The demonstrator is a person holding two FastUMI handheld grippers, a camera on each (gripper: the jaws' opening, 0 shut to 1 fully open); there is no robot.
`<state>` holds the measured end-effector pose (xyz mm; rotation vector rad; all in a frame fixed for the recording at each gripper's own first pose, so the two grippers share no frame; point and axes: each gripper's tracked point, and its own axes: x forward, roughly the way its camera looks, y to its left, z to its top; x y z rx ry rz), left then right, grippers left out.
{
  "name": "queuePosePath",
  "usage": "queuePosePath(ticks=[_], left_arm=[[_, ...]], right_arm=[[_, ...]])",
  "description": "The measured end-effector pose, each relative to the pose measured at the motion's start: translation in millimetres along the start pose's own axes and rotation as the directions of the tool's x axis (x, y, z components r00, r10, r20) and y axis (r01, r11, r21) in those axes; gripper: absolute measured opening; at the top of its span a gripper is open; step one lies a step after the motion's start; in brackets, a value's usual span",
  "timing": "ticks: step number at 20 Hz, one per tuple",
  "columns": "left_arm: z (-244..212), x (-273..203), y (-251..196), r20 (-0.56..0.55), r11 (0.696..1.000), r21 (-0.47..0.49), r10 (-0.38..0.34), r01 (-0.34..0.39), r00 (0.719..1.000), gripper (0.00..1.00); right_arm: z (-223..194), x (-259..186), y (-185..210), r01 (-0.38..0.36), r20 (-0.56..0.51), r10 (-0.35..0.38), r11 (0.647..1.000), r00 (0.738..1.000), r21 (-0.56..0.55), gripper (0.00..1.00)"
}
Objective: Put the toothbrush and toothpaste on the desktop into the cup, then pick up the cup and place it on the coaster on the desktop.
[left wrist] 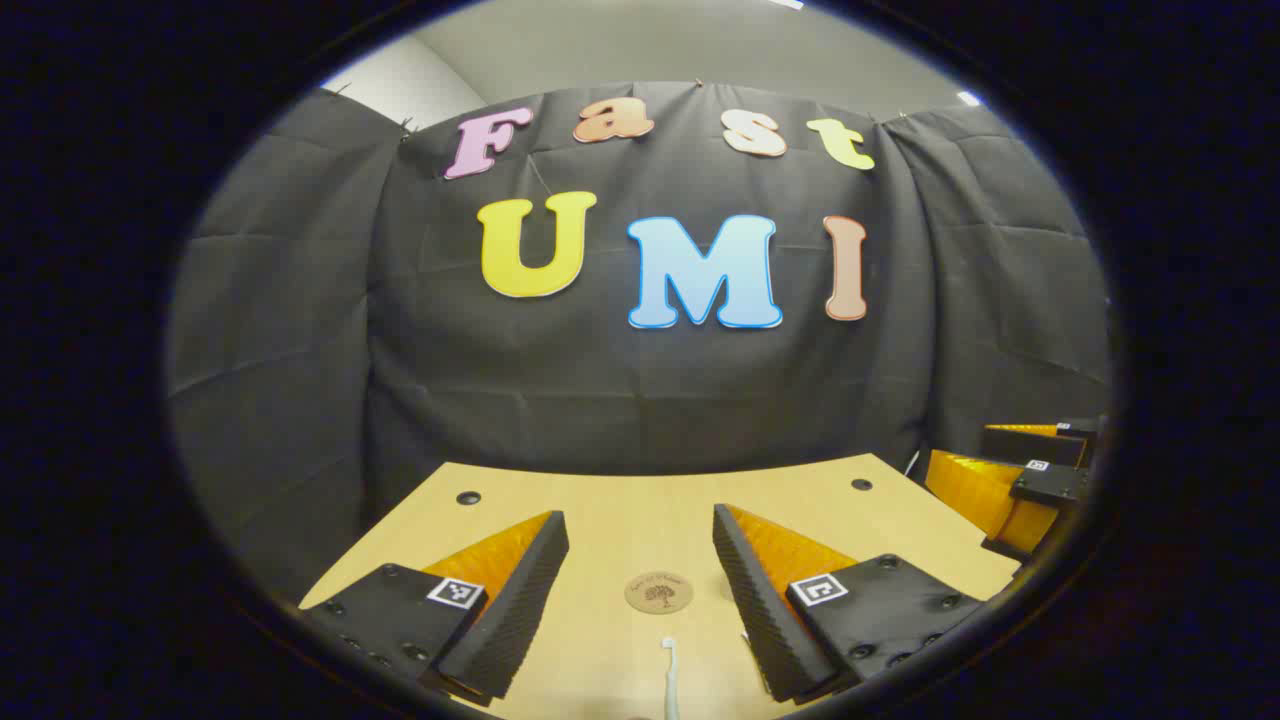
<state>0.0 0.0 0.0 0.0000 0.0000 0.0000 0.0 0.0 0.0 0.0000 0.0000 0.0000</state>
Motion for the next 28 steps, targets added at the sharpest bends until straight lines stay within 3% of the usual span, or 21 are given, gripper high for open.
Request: queuePosePath(ticks=[7, 18, 21, 28], left_arm=[[-8.1, 17.3, 4.1, -0.041, 1.0, 0.005, -0.005, 0.005, 0.999, 0.95], [-53.9, 33.6, -1.7, -0.168, 0.999, -0.004, -0.033, 0.032, 0.985, 0.95], [-79.1, 34.5, -2.4, -0.222, 0.999, -0.007, -0.046, 0.045, 0.974, 0.95], [-161.2, 37.8, -7.8, -0.382, 0.997, -0.016, -0.077, 0.077, 0.921, 0.95]], right_arm=[[-11.7, 18.6, 5.8, -0.002, -0.055, 0.0, 1.0, 0.998, -0.023, 0.93], [-62.3, 31.6, 21.2, -0.08, -0.213, 0.074, 0.997, 0.974, -0.018, 0.93], [-88.8, 37.7, 29.0, -0.111, -0.286, 0.101, 0.994, 0.953, -0.019, 0.93], [-162.7, 46.4, 43.4, -0.152, -0.469, 0.138, 0.988, 0.872, 0.008, 0.93]])
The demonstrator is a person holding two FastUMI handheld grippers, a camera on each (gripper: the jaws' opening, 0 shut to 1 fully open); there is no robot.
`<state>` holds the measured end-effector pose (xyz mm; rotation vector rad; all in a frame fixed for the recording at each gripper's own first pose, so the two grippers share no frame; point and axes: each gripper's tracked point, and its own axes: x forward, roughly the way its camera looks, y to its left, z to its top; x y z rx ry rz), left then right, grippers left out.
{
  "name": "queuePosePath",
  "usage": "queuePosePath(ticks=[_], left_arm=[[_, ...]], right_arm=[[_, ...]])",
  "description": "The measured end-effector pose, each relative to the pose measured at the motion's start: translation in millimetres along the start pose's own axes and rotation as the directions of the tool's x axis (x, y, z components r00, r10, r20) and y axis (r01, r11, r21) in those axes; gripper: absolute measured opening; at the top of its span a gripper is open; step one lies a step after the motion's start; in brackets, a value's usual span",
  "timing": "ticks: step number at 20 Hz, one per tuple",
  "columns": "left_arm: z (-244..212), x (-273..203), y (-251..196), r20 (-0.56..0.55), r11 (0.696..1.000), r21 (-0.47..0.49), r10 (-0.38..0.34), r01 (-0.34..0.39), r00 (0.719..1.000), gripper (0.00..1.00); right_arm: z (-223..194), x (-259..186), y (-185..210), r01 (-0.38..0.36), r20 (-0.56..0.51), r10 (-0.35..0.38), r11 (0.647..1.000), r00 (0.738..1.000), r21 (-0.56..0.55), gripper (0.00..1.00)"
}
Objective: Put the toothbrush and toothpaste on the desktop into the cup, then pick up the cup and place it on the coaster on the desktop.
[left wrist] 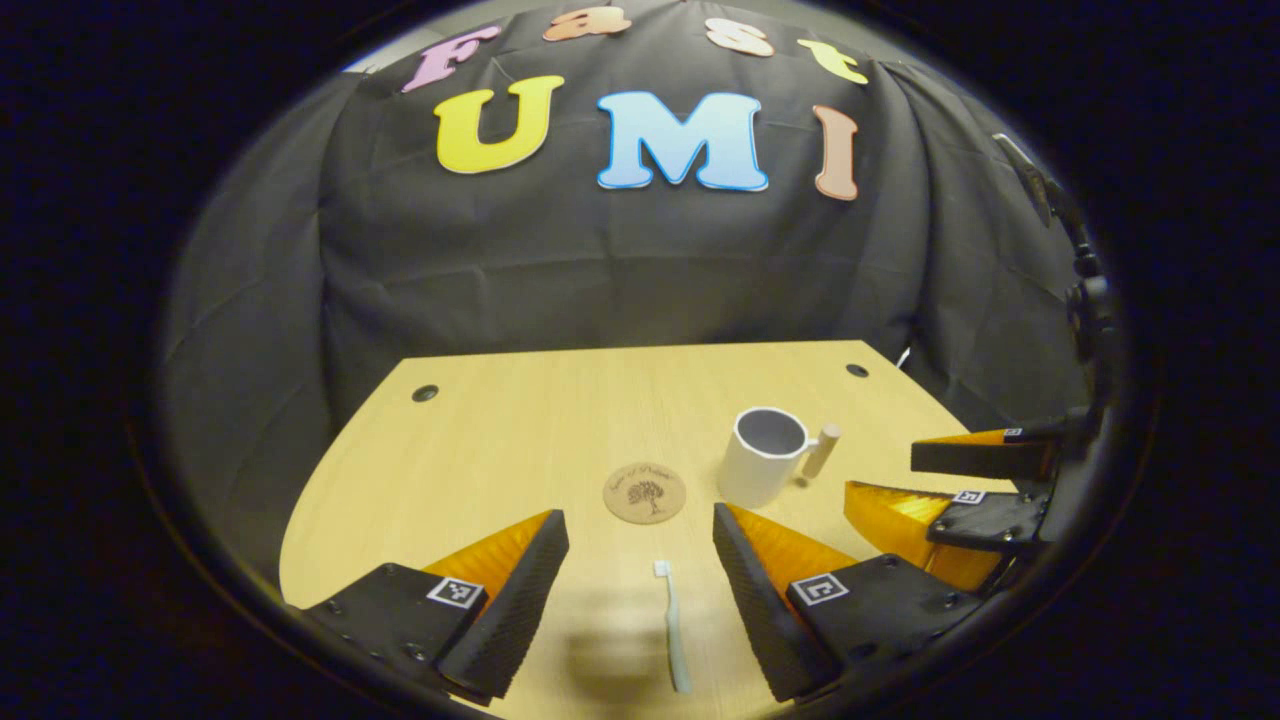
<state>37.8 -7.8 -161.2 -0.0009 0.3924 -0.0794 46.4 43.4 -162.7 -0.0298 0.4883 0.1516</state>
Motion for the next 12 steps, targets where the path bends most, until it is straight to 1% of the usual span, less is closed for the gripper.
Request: queuePosePath(ticks=[2, 4, 5, 8, 12], left_arm=[[-23.1, 8.6, 0.3, -0.067, 1.0, -0.005, -0.003, 0.002, 0.998, 0.96], [-48.9, 13.6, -1.7, -0.128, 1.0, -0.012, -0.011, 0.01, 0.992, 0.97], [-58.2, 17.2, -3.1, -0.151, 1.0, -0.014, -0.016, 0.014, 0.988, 0.97], [-89.9, 28.0, -3.2, -0.231, 0.999, -0.028, -0.033, 0.028, 0.972, 0.97], [-124.5, 45.3, -2.9, -0.326, 0.999, -0.033, -0.036, 0.026, 0.945, 0.97]], right_arm=[[-15.6, 10.4, -0.1, -0.012, -0.059, 0.012, 1.0, 0.998, -0.001, 0.93], [-37.8, 20.1, -1.0, -0.021, -0.145, 0.022, 1.0, 0.989, 0.008, 0.93], [-43.7, 22.8, -0.1, -0.022, -0.171, 0.024, 1.0, 0.985, 0.014, 0.94], [-72.3, 30.9, 3.9, -0.031, -0.264, 0.04, 0.999, 0.964, 0.036, 0.95], [-96.4, 41.4, 8.5, -0.024, -0.379, 0.048, 0.998, 0.924, 0.066, 0.95]])
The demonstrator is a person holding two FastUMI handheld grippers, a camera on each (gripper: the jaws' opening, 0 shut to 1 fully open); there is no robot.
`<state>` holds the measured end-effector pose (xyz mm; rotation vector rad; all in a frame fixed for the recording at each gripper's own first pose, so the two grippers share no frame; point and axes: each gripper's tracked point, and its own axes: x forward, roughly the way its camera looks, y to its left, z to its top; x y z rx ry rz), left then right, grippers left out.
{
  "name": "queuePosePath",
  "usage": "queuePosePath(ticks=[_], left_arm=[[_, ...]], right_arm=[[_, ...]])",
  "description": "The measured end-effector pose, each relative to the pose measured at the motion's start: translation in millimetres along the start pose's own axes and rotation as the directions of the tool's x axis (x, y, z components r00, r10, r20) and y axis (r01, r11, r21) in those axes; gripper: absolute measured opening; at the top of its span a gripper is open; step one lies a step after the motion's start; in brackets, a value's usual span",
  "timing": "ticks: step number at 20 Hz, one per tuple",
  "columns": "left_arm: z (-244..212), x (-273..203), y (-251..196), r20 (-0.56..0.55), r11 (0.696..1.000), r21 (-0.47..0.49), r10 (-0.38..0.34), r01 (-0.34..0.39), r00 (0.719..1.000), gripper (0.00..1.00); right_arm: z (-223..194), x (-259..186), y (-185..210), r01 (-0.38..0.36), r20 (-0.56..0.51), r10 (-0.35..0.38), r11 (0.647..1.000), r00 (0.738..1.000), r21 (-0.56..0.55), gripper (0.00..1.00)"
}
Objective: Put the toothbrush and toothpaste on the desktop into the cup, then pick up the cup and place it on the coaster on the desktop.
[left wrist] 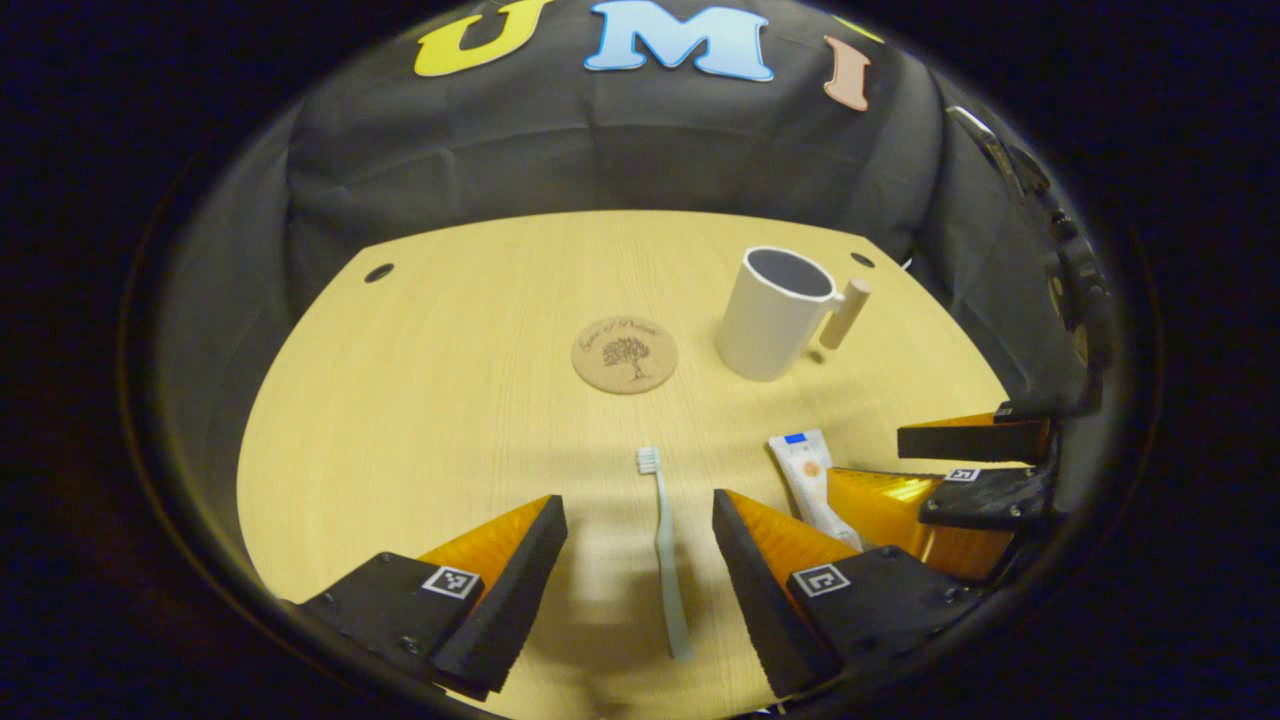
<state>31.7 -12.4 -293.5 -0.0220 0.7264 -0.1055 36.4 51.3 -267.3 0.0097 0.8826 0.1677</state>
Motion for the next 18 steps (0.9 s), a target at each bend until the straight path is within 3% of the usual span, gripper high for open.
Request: queuePosePath(ticks=[7, 15, 18], left_arm=[[-38.1, 25.0, 9.5, -0.136, 0.997, -0.032, 0.06, -0.064, 0.989, 0.98], [-37.3, 26.9, 12.1, -0.115, 0.995, -0.016, 0.099, -0.102, 0.988, 0.95], [-34.7, 26.1, 15.9, -0.135, 0.994, -0.013, 0.102, -0.105, 0.986, 0.87]], right_arm=[[-13.6, 29.1, -1.7, 0.036, -0.093, -0.037, 0.999, 0.995, -0.02, 0.96], [-32.3, 39.1, -1.1, 0.052, -0.147, -0.056, 0.998, 0.988, -0.03, 0.96], [-31.2, 39.1, -2.7, 0.057, -0.18, -0.059, 0.998, 0.982, -0.016, 0.91]])
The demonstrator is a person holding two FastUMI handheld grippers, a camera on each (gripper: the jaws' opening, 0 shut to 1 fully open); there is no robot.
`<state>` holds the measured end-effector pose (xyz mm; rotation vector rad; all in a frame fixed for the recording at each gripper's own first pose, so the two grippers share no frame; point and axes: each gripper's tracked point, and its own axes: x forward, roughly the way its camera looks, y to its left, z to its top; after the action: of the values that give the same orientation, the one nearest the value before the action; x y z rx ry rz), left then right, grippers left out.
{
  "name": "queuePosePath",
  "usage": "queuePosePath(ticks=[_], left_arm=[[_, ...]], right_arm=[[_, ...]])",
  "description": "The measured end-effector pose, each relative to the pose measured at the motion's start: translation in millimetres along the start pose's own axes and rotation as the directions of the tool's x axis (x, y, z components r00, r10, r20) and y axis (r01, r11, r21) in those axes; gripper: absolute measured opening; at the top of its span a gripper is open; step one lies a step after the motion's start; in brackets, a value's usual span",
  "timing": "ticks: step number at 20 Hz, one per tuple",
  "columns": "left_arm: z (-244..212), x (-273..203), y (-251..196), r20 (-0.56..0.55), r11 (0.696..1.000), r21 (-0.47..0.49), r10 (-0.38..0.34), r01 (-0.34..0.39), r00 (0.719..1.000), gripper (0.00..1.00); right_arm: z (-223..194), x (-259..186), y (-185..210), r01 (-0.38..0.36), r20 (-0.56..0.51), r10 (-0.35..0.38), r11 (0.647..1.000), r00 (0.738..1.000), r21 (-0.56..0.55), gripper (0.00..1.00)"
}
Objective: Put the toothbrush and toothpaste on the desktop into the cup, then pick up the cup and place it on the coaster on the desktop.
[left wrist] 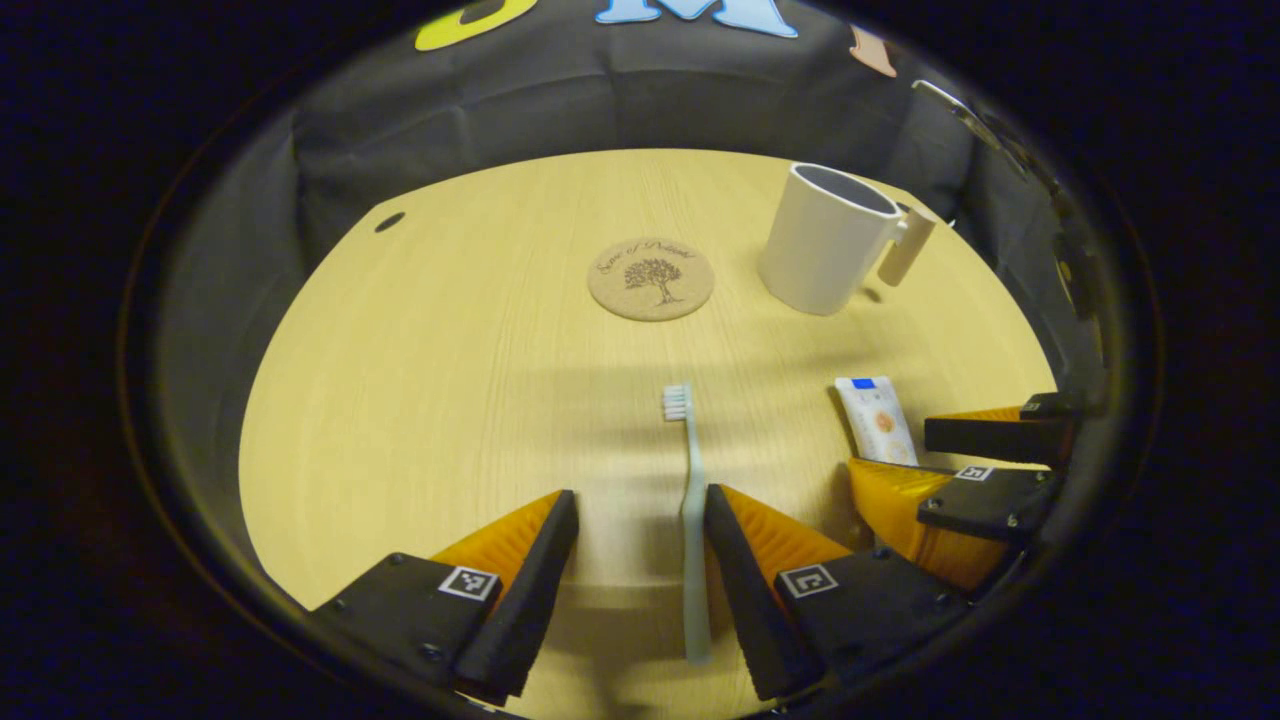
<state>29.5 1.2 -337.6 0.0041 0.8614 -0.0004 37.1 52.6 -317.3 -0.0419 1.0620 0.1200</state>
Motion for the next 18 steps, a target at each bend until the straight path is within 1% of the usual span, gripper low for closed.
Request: queuePosePath(ticks=[1, 2, 3, 4, 5, 6, 7, 8, 9, 10, 11, 12, 13, 14, 15, 18], left_arm=[[0.0, -0.9, 0.8, -0.014, 1.0, -0.001, 0.0, 0.0, 1.0, 0.87], [1.1, -1.0, 0.8, -0.033, 1.0, -0.001, -0.001, 0.001, 0.999, 0.87], [5.1, -1.6, -1.2, -0.035, 1.0, 0.008, -0.002, 0.002, 0.999, 0.87], [8.2, 6.2, -2.9, -0.031, 1.0, 0.009, 0.005, -0.004, 1.0, 0.69], [10.6, 8.1, -3.4, -0.026, 1.0, 0.008, 0.011, -0.011, 1.0, 0.52], [11.7, 7.5, -1.9, -0.022, 1.0, 0.015, 0.025, -0.025, 0.999, 0.38], [11.3, 6.5, -1.3, -0.023, 0.999, 0.018, 0.034, -0.033, 0.999, 0.28], [11.1, 7.2, -1.6, -0.031, 0.999, 0.027, 0.037, -0.036, 0.999, 0.14], [13.8, 5.2, -1.8, -0.023, 0.999, 0.039, 0.037, -0.037, 0.999, 0.14], [12.7, 7.3, -1.7, -0.032, 0.999, 0.034, 0.037, -0.036, 0.999, 0.08], [12.9, 8.4, -2.9, -0.036, 0.999, 0.037, 0.039, -0.037, 0.999, 0.08], [13.6, 9.4, -2.7, -0.035, 0.998, 0.045, 0.041, -0.039, 0.999, 0.08], [15.8, 9.7, -4.0, -0.033, 0.998, 0.049, 0.04, -0.038, 0.999, 0.08], [15.3, 10.3, -4.6, -0.031, 0.998, 0.051, 0.039, -0.037, 0.999, 0.08], [17.0, 10.2, -5.5, -0.023, 0.999, 0.042, 0.035, -0.034, 0.999, 0.08], [24.2, 11.4, -10.3, 0.012, 1.0, 0.012, 0.018, -0.018, 1.0, 0.07]], right_arm=[[-0.5, -0.2, -0.5, 0.002, -0.018, -0.002, 1.0, 1.0, 0.001, 0.89], [0.2, -3.6, -1.7, 0.005, -0.032, -0.005, 1.0, 0.999, 0.006, 0.89], [2.9, -0.2, -3.4, 0.006, -0.04, -0.005, 1.0, 0.999, 0.02, 0.74], [2.5, -1.5, -4.4, 0.01, -0.05, -0.008, 0.999, 0.999, 0.034, 0.7], [4.2, -2.3, -5.6, 0.012, -0.05, -0.01, 0.999, 0.999, 0.044, 0.62], [1.0, -3.5, -4.5, 0.008, -0.063, -0.005, 0.999, 0.998, 0.051, 0.54], [3.8, -3.9, -7.8, 0.013, -0.054, -0.011, 0.999, 0.998, 0.034, 0.43], [1.9, -3.8, -8.2, 0.011, -0.068, -0.009, 0.999, 0.998, 0.035, 0.36], [4.8, -0.9, -8.2, 0.014, -0.047, -0.012, 0.999, 0.999, 0.042, 0.28], [0.3, -3.7, -7.1, 0.009, -0.08, -0.006, 0.999, 0.997, 0.038, 0.19], [7.7, -11.8, -7.5, 0.012, -0.048, -0.009, 0.998, 0.999, 0.06, 0.18], [-1.6, -1.5, -3.4, -0.002, -0.087, 0.007, 0.998, 0.996, 0.062, 0.1], [3.5, -5.9, -3.3, -0.006, -0.065, 0.01, 0.998, 0.998, 0.067, 0.1], [0.7, -5.4, -1.5, -0.022, -0.077, 0.027, 0.997, 0.997, 0.068, 0.1], [3.0, -6.1, -0.3, -0.032, -0.066, 0.037, 0.997, 0.997, 0.07, 0.1], [0.1, -8.8, 15.4, -0.106, -0.056, 0.113, 0.988, 0.992, 0.11, 0.09]])
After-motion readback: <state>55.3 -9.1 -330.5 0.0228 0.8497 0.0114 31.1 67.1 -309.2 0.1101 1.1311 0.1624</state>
